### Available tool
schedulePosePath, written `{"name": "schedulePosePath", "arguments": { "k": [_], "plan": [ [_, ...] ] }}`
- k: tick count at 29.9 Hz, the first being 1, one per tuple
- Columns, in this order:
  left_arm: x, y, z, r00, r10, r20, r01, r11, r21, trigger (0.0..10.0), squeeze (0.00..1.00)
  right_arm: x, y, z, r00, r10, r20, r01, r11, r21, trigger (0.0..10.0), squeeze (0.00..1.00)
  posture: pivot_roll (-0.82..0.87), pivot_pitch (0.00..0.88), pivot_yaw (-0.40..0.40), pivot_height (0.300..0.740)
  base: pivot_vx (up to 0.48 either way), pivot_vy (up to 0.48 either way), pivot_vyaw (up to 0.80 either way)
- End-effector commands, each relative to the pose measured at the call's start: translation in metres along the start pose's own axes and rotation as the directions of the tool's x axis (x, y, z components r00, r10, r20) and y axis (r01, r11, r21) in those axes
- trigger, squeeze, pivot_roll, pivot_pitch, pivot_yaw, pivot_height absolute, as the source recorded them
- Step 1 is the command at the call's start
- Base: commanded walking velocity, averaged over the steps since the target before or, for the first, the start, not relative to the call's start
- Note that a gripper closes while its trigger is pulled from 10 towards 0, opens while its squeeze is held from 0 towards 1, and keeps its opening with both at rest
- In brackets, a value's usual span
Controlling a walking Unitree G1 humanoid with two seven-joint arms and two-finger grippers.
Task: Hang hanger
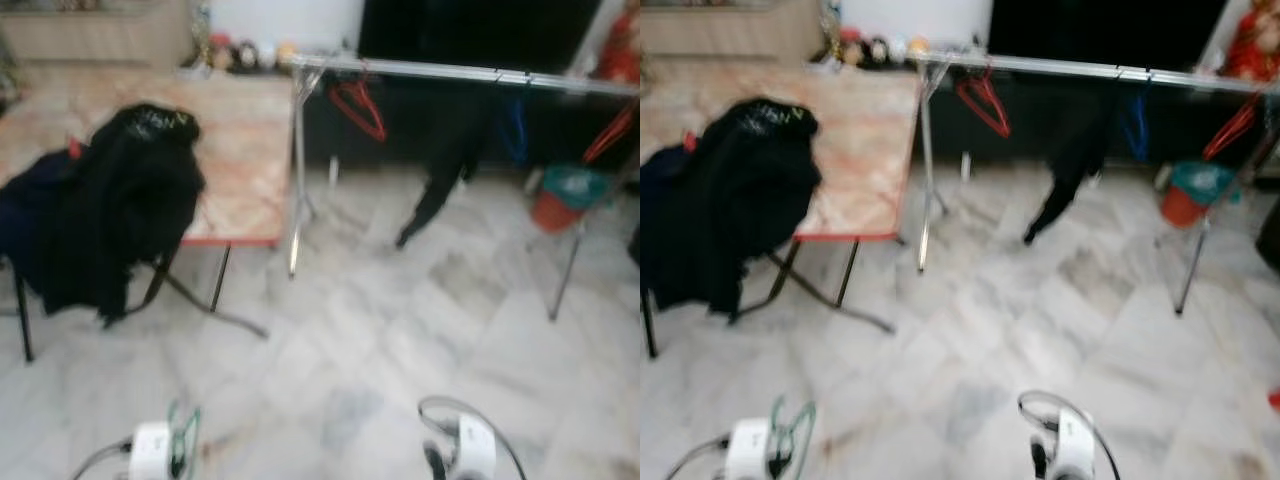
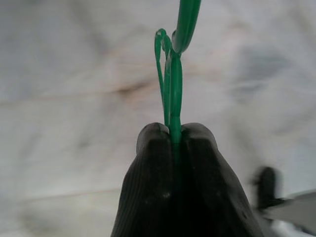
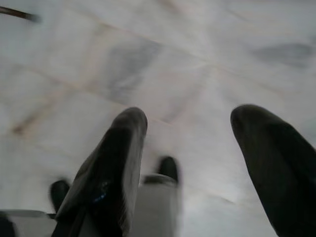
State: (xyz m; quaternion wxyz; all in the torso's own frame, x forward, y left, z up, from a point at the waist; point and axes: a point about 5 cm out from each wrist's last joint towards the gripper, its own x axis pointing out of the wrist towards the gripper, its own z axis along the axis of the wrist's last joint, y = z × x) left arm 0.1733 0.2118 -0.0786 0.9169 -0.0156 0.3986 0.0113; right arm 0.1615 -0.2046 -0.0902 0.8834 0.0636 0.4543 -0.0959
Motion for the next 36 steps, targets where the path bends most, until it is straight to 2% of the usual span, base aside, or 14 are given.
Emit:
{"name": "schedulePosePath", "arguments": {
  "k": [1, 10, 16, 27, 36],
  "plan": [
    [-0.002, 0.011, -0.001, 1.0, 0.026, -0.014, -0.026, 0.999, 0.024, 10.0, 0.0, 0.001, 0.007, 0.005, 1.0, 0.016, 0.013, -0.016, 1.0, 0.0, 10.0, 0.0, 0.0, 0.0, -0.03, 0.74, 0.0, -0.405, 0.0],
    [-0.001, 0.014, 0.005, 1.0, 0.03, 0.001, -0.03, 0.999, 0.02, 10.0, 0.0, 0.002, 0.011, 0.009, 0.999, 0.028, 0.031, -0.029, 0.999, 0.023, 10.0, 0.0, -0.01, 0.0, -0.017, 0.74, 0.0, -0.401, 0.0],
    [-0.003, 0.013, -0.005, 0.999, 0.04, -0.028, -0.04, 0.999, 0.015, 10.0, 0.0, 0.003, 0.012, 0.011, 0.999, 0.026, 0.029, -0.026, 0.999, 0.024, 10.0, 0.0, 0.0, 0.0, -0.03, 0.74, 0.0, -0.388, 0.0],
    [0.0, 0.006, 0.006, 0.999, 0.029, 0.041, -0.028, 0.999, -0.021, 10.0, 0.0, 0.006, 0.013, 0.032, 0.995, 0.022, 0.094, -0.025, 0.999, 0.033, 10.0, 0.0, -0.02, 0.0, -0.019, 0.74, 0.0, 0.0, 0.0],
    [0.001, 0.006, 0.012, 0.998, 0.004, 0.063, -0.006, 0.999, 0.035, 10.0, 0.0, 0.007, 0.015, 0.044, 0.991, 0.021, 0.134, -0.026, 0.999, 0.032, 10.0, 0.0, -0.04, 0.0, 0.002, 0.74, 0.0, 0.0, 0.0]
  ]
}}
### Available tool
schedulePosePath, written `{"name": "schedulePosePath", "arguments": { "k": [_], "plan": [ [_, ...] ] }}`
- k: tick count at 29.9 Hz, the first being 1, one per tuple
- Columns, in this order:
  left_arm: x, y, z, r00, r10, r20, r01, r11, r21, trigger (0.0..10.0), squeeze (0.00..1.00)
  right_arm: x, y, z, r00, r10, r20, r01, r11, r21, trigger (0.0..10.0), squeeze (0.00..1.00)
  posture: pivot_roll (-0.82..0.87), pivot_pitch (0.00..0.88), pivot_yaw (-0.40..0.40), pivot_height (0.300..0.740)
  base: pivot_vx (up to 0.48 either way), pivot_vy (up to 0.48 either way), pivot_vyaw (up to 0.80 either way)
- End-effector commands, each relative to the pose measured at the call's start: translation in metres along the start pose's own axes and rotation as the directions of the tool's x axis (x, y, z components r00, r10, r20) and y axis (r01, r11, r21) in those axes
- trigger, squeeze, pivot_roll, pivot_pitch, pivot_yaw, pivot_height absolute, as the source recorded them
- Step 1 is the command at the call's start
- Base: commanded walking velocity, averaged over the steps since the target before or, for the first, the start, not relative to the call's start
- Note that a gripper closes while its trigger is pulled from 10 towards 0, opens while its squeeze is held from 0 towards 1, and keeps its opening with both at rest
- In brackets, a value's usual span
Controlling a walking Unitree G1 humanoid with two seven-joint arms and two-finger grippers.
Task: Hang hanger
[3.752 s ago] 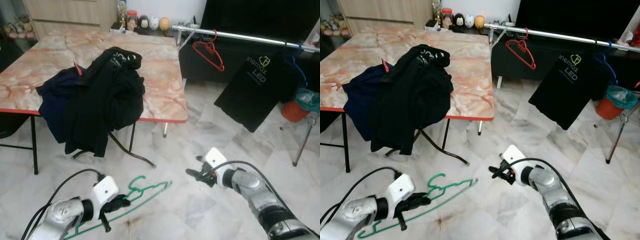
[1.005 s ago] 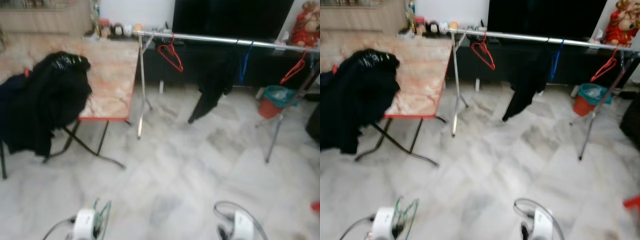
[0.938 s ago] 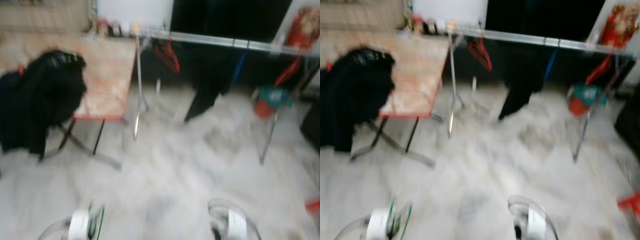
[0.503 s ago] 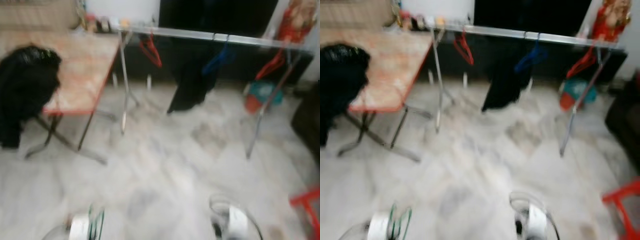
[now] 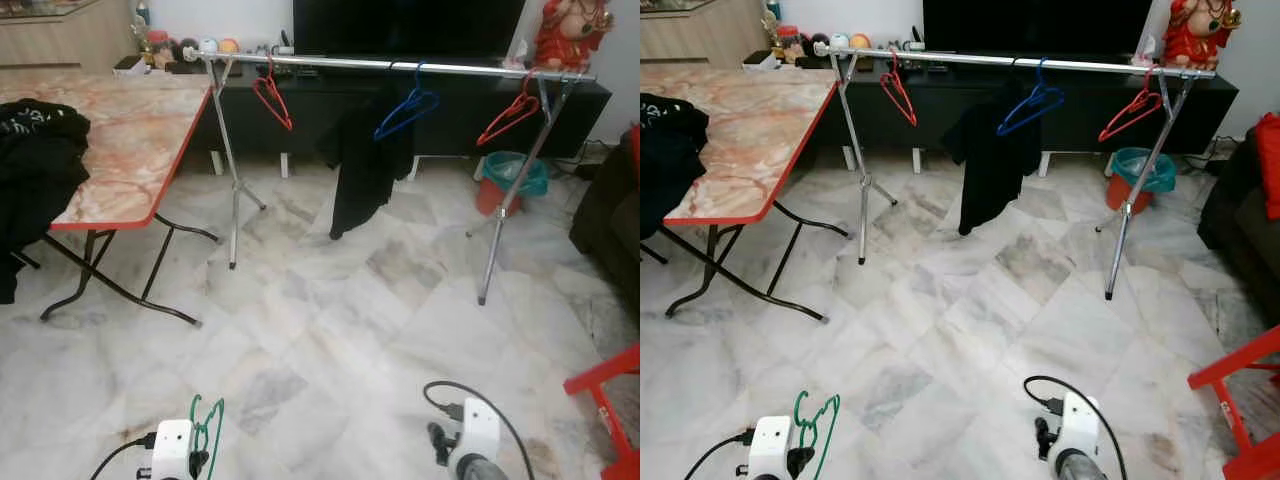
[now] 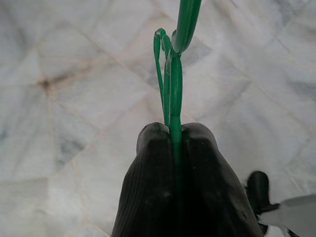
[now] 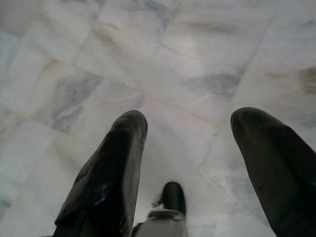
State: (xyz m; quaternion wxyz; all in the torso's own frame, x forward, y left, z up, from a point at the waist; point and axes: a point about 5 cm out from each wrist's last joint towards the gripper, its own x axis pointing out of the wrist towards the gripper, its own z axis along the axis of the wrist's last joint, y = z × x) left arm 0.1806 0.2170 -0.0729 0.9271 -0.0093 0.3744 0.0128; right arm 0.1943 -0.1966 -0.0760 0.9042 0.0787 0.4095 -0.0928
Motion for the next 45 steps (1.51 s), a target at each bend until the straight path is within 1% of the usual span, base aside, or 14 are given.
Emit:
{"name": "schedulePosePath", "arguments": {
  "k": [1, 3, 10, 12, 18, 20, 24, 29, 33, 37, 41, 45],
  "plan": [
    [0.0, 0.001, 0.002, 1.0, -0.002, 0.01, 0.002, 1.0, 0.025, 10.0, 0.0, 0.002, -0.001, 0.011, 0.999, -0.005, 0.039, 0.005, 1.0, 0.003, 10.0, 0.0, -0.04, 0.0, 0.002, 0.74, 0.0, 0.0, 0.0],
    [0.0, 0.002, 0.003, 1.0, 0.008, 0.017, -0.009, 1.0, 0.01, 10.0, 0.0, 0.002, -0.003, 0.01, 0.999, -0.011, 0.032, 0.011, 1.0, -0.001, 10.0, 0.0, -0.03, 0.0, -0.003, 0.74, 0.247, 0.0, 0.0],
    [0.001, -0.002, 0.002, 1.0, 0.004, 0.017, -0.004, 1.0, 0.003, 10.0, 0.0, 0.001, -0.005, 0.01, 0.999, -0.015, 0.035, 0.016, 1.0, -0.006, 10.0, 0.0, -0.03, 0.0, -0.007, 0.74, 0.276, 0.0, 0.0],
    [0.0, -0.002, 0.001, 1.0, 0.007, 0.016, -0.007, 1.0, -0.002, 10.0, 0.0, 0.001, -0.005, 0.01, 0.999, -0.006, 0.031, 0.007, 1.0, -0.027, 10.0, 0.0, -0.04, 0.0, -0.006, 0.74, 0.304, 0.0, 0.0],
    [0.0, -0.004, -0.002, 1.0, -0.002, 0.004, 0.002, 1.0, 0.009, 10.0, 0.0, 0.001, -0.007, 0.008, 1.0, -0.011, 0.028, 0.012, 1.0, -0.025, 10.0, 0.0, -0.04, 0.0, 0.001, 0.74, 0.305, 0.0, 0.0],
    [-0.001, -0.003, -0.003, 1.0, 0.003, 0.006, -0.003, 1.0, 0.001, 10.0, 0.0, 0.001, -0.006, 0.007, 1.0, -0.01, 0.028, 0.011, 1.0, -0.021, 10.0, 0.0, -0.04, 0.0, 0.008, 0.74, 0.313, 0.0, 0.0],
    [-0.002, 0.001, -0.005, 1.0, 0.0, -0.005, 0.0, 1.0, 0.019, 10.0, 0.0, 0.0, -0.004, 0.004, 1.0, -0.007, 0.023, 0.008, 1.0, -0.014, 10.0, 0.0, -0.04, 0.0, 0.006, 0.74, 0.327, 0.0, 0.0],
    [-0.002, 0.003, -0.005, 1.0, 0.003, -0.012, -0.003, 1.0, 0.023, 10.0, 0.0, 0.0, -0.003, 0.002, 1.0, -0.007, 0.011, 0.007, 1.0, -0.012, 10.0, 0.0, -0.04, 0.0, 0.001, 0.74, 0.336, 0.0, 0.0],
    [-0.001, 0.0, -0.003, 1.0, 0.0, -0.012, 0.0, 1.0, 0.02, 10.0, 0.0, 0.0, -0.004, 0.002, 1.0, -0.009, 0.011, 0.009, 1.0, -0.004, 10.0, 0.0, -0.03, 0.0, -0.008, 0.74, 0.341, 0.0, 0.0],
    [0.001, -0.007, 0.0, 1.0, -0.018, -0.004, 0.018, 1.0, 0.018, 10.0, 0.0, 0.0, -0.006, 0.003, 1.0, -0.008, 0.008, 0.008, 1.0, -0.012, 10.0, 0.0, -0.02, 0.0, -0.021, 0.74, 0.347, 0.0, 0.0],
    [0.001, -0.007, -0.002, 1.0, -0.015, -0.008, 0.015, 1.0, 0.015, 10.0, 0.0, 0.0, -0.007, 0.003, 1.0, -0.006, 0.008, 0.006, 1.0, -0.012, 10.0, 0.0, -0.02, 0.0, -0.024, 0.74, 0.355, 0.0, 0.0],
    [-0.001, -0.004, -0.007, 1.0, -0.003, -0.023, 0.003, 1.0, 0.012, 10.0, 0.0, -0.001, -0.006, 0.0, 1.0, 0.006, -0.005, -0.006, 1.0, -0.03, 10.0, 0.0, -0.01, 0.0, -0.03, 0.74, 0.363, 0.0, 0.0]
  ]
}}
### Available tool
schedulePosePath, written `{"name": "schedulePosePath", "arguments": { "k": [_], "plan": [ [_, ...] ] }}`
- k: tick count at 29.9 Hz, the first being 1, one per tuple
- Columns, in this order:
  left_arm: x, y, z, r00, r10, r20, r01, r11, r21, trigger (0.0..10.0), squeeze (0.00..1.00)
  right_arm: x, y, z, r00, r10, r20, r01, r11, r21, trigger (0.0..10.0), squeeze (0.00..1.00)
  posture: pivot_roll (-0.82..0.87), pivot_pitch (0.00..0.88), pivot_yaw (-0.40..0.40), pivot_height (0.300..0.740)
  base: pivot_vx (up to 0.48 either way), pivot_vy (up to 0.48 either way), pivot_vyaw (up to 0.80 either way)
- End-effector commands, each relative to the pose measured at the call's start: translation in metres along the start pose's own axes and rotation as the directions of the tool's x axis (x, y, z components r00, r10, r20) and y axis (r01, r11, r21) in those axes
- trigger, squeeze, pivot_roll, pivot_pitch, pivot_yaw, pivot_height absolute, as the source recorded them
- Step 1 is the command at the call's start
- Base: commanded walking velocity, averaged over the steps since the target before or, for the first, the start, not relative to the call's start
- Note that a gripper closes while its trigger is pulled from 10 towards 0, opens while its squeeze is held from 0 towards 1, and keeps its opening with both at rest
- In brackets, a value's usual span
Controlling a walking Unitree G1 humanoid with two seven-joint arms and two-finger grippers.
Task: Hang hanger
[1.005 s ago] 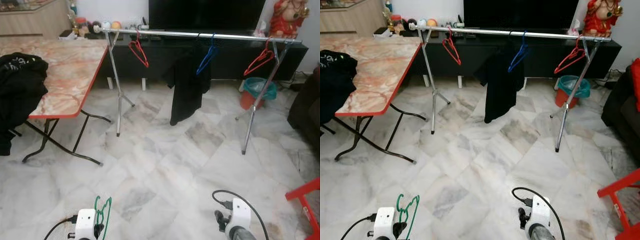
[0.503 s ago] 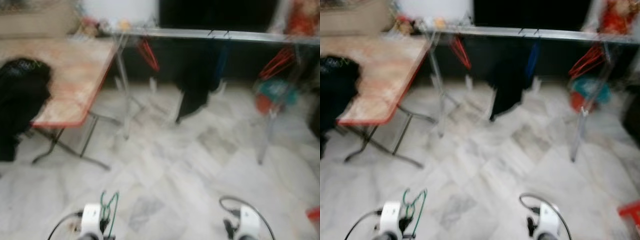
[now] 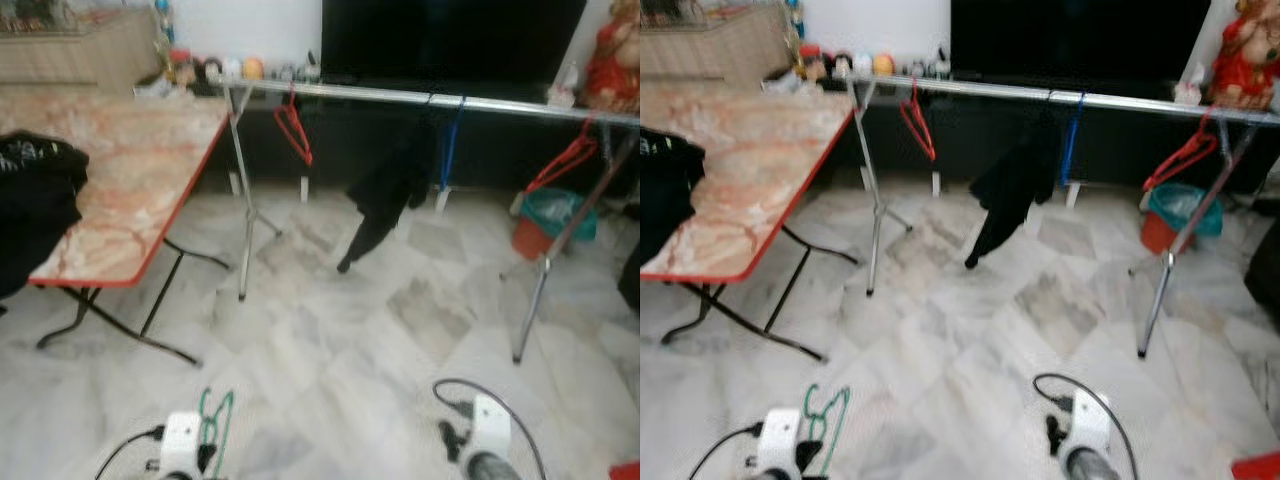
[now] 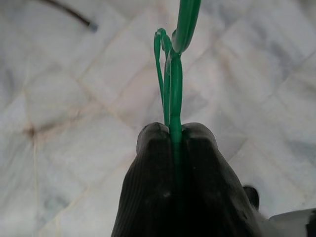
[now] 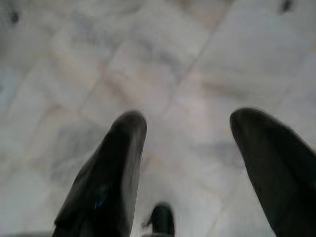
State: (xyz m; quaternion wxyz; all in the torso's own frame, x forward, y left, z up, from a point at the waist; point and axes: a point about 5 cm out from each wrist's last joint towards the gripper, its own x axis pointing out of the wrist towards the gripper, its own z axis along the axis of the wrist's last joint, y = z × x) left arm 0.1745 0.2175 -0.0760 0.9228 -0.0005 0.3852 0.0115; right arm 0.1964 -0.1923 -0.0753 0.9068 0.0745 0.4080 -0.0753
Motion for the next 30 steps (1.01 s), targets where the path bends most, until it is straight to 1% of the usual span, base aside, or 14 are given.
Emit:
{"name": "schedulePosePath", "arguments": {
  "k": [1, 9, 18, 26, 30],
  "plan": [
    [0.0, -0.004, -0.001, 1.0, -0.006, -0.001, 0.006, 1.0, -0.005, 10.0, 0.0, -0.001, -0.01, -0.002, 1.0, -0.02, -0.011, 0.02, 1.0, -0.014, 10.0, 0.0, -0.01, 0.0, -0.027, 0.74, 0.364, 0.0, 0.0],
    [-0.001, -0.001, -0.002, 1.0, 0.005, -0.003, -0.005, 1.0, -0.009, 10.0, 0.0, -0.002, -0.009, -0.005, 1.0, -0.021, -0.022, 0.021, 1.0, -0.012, 10.0, 0.0, 0.01, 0.0, -0.035, 0.74, 0.364, 0.0, 0.0],
    [0.0, 0.001, -0.001, 1.0, 0.008, -0.003, -0.008, 1.0, -0.001, 10.0, 0.0, -0.001, -0.004, -0.005, 1.0, -0.011, -0.026, 0.011, 1.0, -0.002, 10.0, 0.0, 0.02, 0.0, -0.027, 0.74, 0.363, 0.0, 0.0],
    [0.001, 0.003, 0.004, 1.0, 0.024, 0.013, -0.024, 1.0, -0.012, 10.0, 0.0, 0.0, -0.001, -0.001, 1.0, -0.006, -0.018, 0.007, 1.0, 0.01, 10.0, 0.0, 0.05, 0.0, -0.036, 0.74, 0.364, 0.0, 0.0],
    [0.0, 0.004, 0.001, 1.0, 0.028, 0.004, -0.028, 1.0, -0.011, 10.0, 0.0, 0.0, 0.0, -0.003, 1.0, -0.008, -0.026, 0.008, 1.0, 0.009, 10.0, 0.0, 0.06, 0.0, -0.039, 0.74, 0.362, 0.0, 0.0]
  ]
}}
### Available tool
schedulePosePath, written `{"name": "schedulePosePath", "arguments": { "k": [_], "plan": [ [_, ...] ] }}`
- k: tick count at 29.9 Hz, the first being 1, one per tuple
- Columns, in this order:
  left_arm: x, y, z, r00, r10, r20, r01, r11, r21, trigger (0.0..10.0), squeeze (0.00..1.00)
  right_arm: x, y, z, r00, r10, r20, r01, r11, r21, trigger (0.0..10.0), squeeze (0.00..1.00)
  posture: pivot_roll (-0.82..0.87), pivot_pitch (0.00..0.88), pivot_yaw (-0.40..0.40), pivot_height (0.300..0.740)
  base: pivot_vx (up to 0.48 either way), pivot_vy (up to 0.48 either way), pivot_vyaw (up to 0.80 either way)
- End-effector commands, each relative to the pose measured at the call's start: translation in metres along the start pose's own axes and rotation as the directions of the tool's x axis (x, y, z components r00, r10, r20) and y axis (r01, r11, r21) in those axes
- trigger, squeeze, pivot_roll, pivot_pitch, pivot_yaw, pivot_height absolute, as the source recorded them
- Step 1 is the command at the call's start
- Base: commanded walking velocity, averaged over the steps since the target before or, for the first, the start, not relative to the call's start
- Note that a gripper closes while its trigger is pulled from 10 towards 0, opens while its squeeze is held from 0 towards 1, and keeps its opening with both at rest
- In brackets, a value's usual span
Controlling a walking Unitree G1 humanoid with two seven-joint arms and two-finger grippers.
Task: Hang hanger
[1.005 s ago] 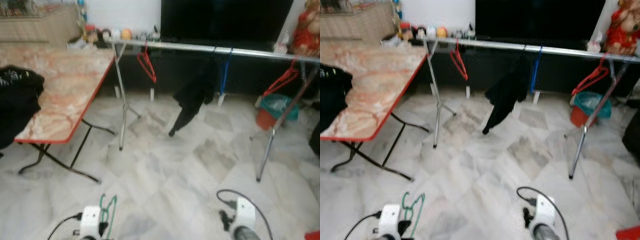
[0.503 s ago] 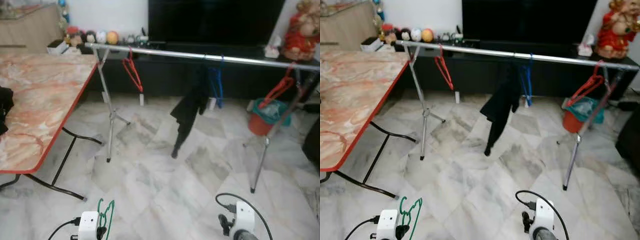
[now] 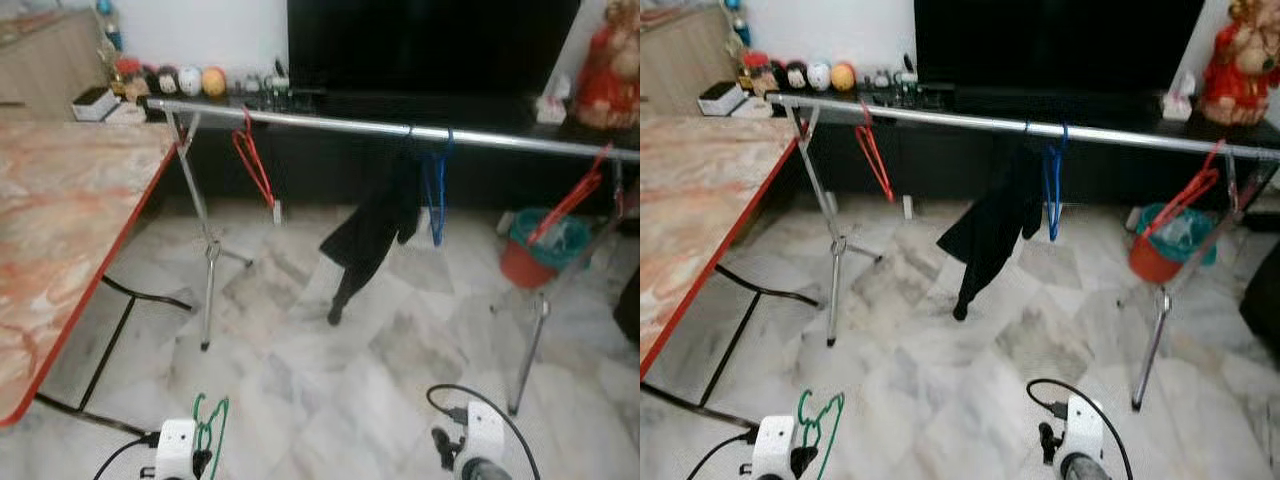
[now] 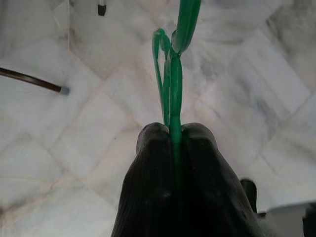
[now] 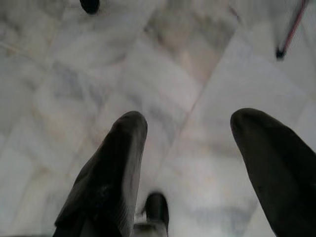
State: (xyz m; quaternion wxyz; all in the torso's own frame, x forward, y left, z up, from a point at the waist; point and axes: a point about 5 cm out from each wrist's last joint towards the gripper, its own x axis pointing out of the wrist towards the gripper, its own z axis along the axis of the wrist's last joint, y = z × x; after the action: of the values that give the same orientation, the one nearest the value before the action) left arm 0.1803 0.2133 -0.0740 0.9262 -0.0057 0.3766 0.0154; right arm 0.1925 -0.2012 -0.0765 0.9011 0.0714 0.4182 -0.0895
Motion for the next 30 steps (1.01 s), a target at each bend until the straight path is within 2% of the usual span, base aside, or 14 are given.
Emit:
{"name": "schedulePosePath", "arguments": {
  "k": [1, 30],
  "plan": [
    [-0.0031, 0.0089, -0.0045, 1.0, 0.027, -0.014, -0.027, 1.0, 0.001, 10.0, 0.0, 0.0006, 0.0098, -0.0012, 1.0, 0.023, -0.005, -0.023, 1.0, 0.006, 10.0, 0.0, 0.07, 0.0, -0.041, 0.74, 0.364, 0.0, 0.0],
    [-0.0028, 0.0037, -0.0052, 1.0, 0.009, -0.008, -0.009, 1.0, 0.001, 10.0, 0.0, -0.0002, 0.0019, -0.0028, 1.0, -0.004, -0.013, 0.004, 1.0, -0.006, 10.0, 0.0, 0.02, 0.0, -0.036, 0.74, 0.365, 0.0, 0.0]
  ]
}}
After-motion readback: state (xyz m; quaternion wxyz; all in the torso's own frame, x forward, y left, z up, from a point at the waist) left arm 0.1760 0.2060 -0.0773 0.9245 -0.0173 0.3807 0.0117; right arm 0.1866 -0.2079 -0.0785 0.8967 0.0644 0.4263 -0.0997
